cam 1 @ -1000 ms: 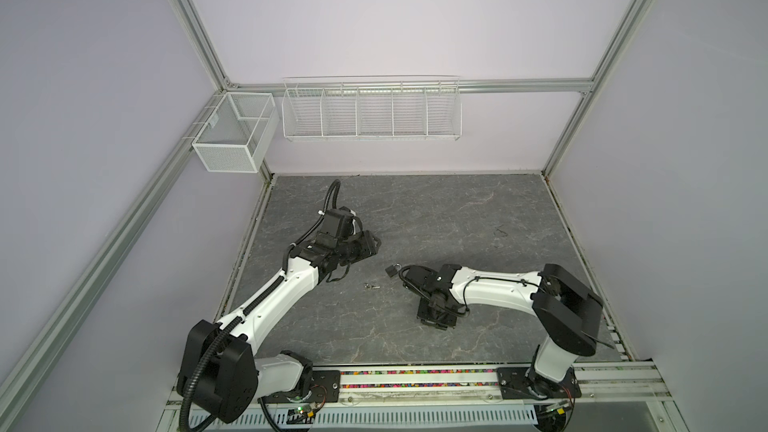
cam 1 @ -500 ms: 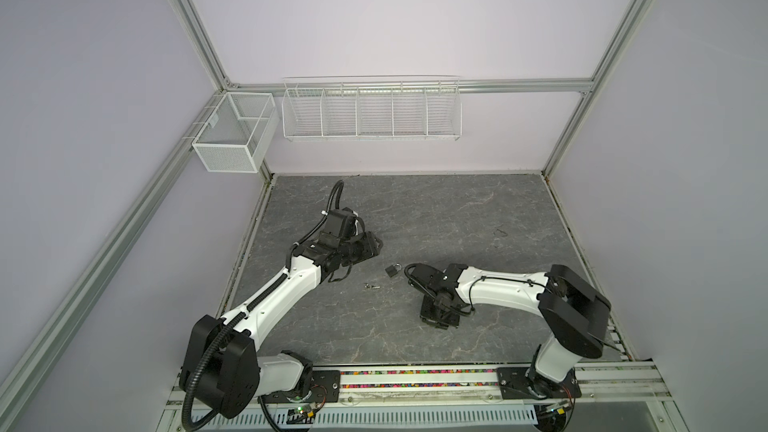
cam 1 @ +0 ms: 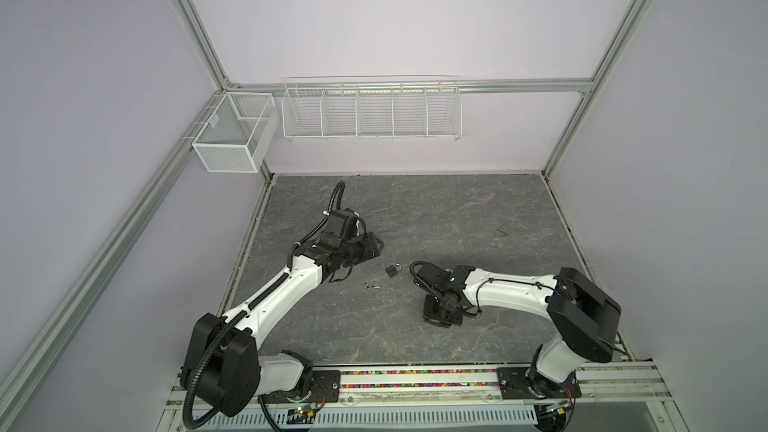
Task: Unlock with the key
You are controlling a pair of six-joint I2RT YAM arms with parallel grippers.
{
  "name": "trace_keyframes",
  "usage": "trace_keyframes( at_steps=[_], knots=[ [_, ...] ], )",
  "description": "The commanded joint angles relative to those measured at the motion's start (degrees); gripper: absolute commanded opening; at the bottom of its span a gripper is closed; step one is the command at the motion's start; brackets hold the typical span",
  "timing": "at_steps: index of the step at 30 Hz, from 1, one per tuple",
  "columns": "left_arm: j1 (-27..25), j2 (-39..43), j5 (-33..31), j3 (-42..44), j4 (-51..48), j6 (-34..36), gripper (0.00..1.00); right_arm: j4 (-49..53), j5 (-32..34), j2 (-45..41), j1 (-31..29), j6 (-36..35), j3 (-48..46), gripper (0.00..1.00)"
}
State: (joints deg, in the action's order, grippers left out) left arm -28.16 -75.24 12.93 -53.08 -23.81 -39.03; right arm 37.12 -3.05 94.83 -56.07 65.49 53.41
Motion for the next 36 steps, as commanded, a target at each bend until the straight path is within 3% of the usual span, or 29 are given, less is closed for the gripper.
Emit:
trace_keyframes(
  at_steps=[1,10,36],
  knots=[
    [-0.3,0.1,0.2,0.6,1.1,-1.0,0.57,-0.5,1.1,-0.6,0.6,-1.8,-1.6,0.11],
    [-0.4,0.0,0.1,0.9,1.3,-1.0,0.57,1.9,1.1,0.3,0.7,-2.4,-0.1,0.24],
    [-0.4,-0.4,0.5,1.1,2.0,-1.6,0.57,5.0,4.5,2.8,2.0,-11.4,3.1,0.12]
  ],
)
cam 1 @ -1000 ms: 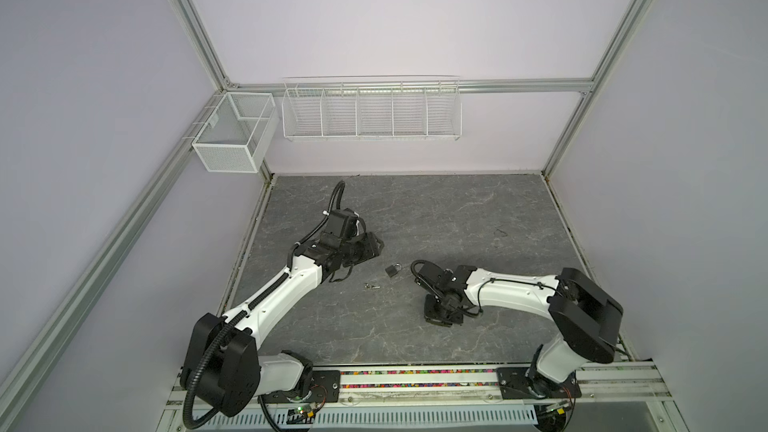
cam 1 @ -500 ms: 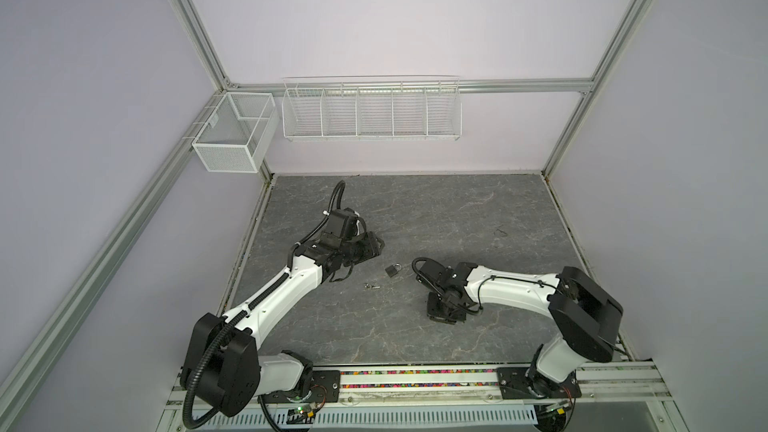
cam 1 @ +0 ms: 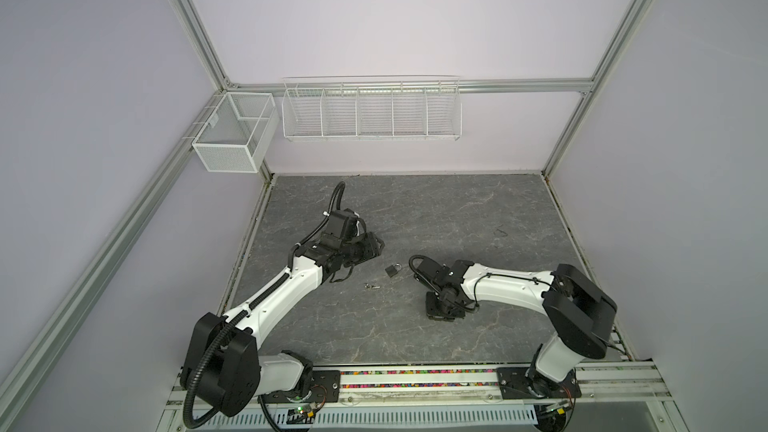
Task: Unlock with the key
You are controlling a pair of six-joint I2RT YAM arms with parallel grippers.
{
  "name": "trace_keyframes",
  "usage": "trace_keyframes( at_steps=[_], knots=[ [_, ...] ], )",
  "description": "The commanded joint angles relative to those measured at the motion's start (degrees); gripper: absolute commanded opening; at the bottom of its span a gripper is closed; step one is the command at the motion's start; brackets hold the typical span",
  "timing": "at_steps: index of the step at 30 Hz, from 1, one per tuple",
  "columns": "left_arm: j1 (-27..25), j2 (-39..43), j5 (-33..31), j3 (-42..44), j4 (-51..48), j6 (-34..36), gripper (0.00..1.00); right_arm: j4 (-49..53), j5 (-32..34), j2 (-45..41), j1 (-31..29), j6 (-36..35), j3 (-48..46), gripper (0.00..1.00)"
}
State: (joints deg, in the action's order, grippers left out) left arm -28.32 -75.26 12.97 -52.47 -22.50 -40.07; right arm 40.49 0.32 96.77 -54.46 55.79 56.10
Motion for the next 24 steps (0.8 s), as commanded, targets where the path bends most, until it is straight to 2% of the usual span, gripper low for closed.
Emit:
trace_keyframes(
  at_steps=[1,12,19,24],
  knots=[
    [-0.2,-0.4,0.5,0.5,0.6,-0.6,0.57,2.0,1.2,0.9,0.4,-2.1,0.8,0.11],
    [-0.2,0.3,2.0,1.9,1.9,-2.9,0.57,1.7,1.4,-0.5,0.4,-5.0,1.3,0.06],
    [-0.2,4.5,6.9,7.4,8.5,-11.9,0.57,-1.2,0.2,-4.6,0.4,-6.7,1.6,0.06],
    [-0.4,8.3,7.9,11.5,13.7,-16.9,0.57,-2.6,0.1,-8.3,0.5,-7.0,2.4,0.06]
  ],
)
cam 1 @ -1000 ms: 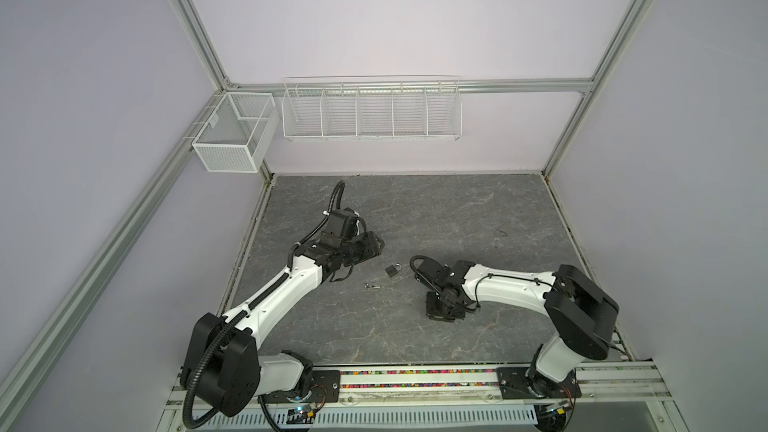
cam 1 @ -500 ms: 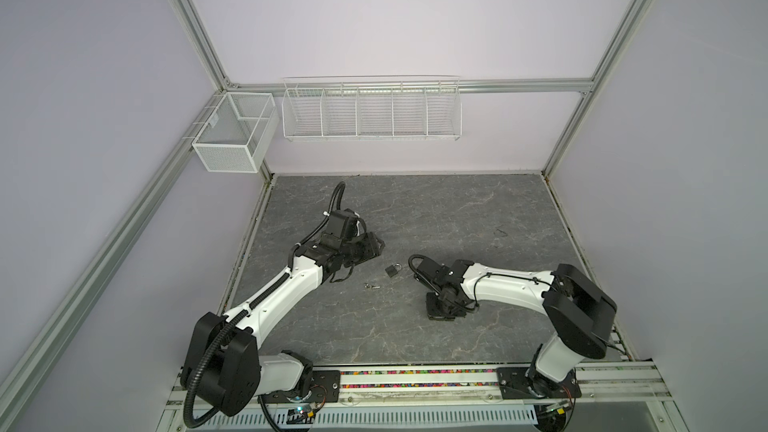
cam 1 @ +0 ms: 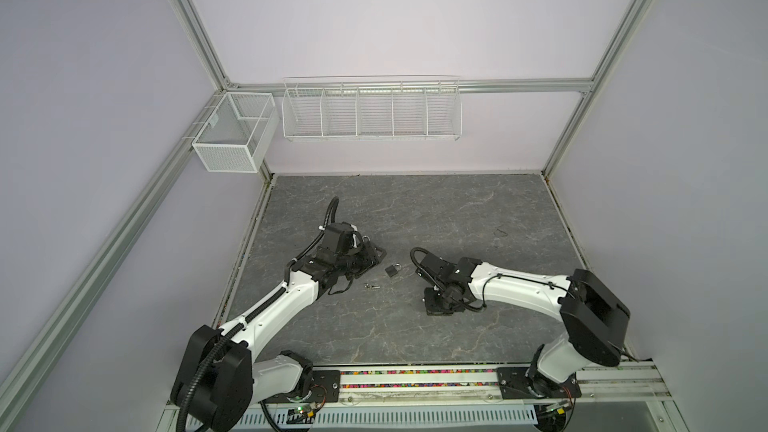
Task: Unlock with the key
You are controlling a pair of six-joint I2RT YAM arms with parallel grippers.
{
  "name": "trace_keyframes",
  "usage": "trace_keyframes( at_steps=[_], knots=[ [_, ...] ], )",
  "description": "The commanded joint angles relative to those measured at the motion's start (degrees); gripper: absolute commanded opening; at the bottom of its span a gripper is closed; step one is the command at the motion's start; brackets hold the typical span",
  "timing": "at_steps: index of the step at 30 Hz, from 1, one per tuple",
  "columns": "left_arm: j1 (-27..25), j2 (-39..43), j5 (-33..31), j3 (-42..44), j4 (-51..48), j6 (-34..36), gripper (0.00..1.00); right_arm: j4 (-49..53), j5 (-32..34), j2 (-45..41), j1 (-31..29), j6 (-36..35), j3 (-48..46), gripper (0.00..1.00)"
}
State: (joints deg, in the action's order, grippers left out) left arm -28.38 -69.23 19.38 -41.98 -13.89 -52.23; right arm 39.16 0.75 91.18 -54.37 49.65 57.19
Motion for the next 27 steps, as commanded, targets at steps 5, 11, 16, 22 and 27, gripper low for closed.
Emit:
trace_keyframes(
  at_steps=[5,11,16,22,27],
  knots=[
    [-1.6,4.9,2.1,4.5,12.8,-6.0,0.58,-4.8,-1.0,-7.8,0.4,-1.4,1.9,0.06],
    [-4.0,3.9,4.4,7.9,25.7,-4.8,0.58,-6.9,-3.5,-11.8,1.1,-0.7,5.0,0.06],
    [-7.1,1.8,7.5,9.0,38.7,-3.0,0.57,-10.5,-5.3,-15.3,2.4,0.7,4.6,0.06],
    [-10.7,-0.5,9.0,8.8,46.8,-0.5,0.56,-12.9,-8.1,-16.9,3.8,1.7,5.0,0.06],
    [-11.5,-0.9,9.3,8.7,49.0,0.0,0.53,-16.0,-9.7,-18.5,4.8,2.6,3.9,0.06]
  ],
)
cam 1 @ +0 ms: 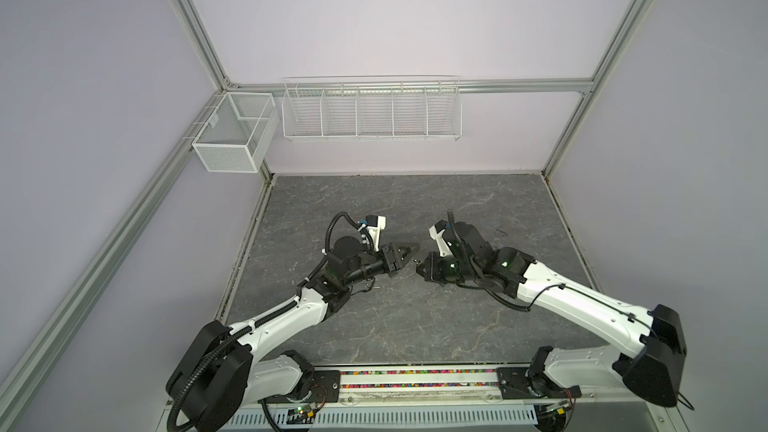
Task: Unlock with the key
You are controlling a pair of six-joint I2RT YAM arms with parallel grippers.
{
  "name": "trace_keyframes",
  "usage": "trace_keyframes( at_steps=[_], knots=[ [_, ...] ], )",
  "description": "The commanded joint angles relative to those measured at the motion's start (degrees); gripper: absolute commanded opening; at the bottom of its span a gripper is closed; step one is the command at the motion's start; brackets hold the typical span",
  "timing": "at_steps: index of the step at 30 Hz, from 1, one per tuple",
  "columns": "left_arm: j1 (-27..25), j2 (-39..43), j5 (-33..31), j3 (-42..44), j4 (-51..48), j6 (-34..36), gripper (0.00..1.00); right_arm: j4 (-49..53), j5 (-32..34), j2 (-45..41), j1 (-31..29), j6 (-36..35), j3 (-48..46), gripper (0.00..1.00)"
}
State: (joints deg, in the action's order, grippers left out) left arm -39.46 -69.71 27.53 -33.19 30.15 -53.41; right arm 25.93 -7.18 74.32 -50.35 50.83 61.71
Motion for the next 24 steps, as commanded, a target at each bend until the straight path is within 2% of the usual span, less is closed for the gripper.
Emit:
trace_keyframes(
  at_steps=[1,7,15,17,24],
  knots=[
    [-0.6,-0.4,1.0,-0.1,4.9,1.3,0.51,-2.6,-2.1,-1.6,1.1,1.8,-0.5,0.06],
    [-0.9,0.1,-0.5,-0.2,2.8,2.1,0.35,-4.6,-3.3,-1.9,2.1,2.2,-0.9,0.06],
    [-1.1,0.9,-2.7,-0.4,1.7,2.2,0.19,-4.4,-2.8,-2.5,2.3,2.6,-2.1,0.06],
    [-1.1,1.2,-3.5,-0.4,0.9,2.4,0.18,-4.4,-2.6,-2.9,2.4,2.5,-2.3,0.06],
    [-1.1,1.2,-4.9,-1.4,-0.8,2.9,0.00,-4.4,-2.2,-3.8,2.5,2.1,-2.9,0.06]
  ],
)
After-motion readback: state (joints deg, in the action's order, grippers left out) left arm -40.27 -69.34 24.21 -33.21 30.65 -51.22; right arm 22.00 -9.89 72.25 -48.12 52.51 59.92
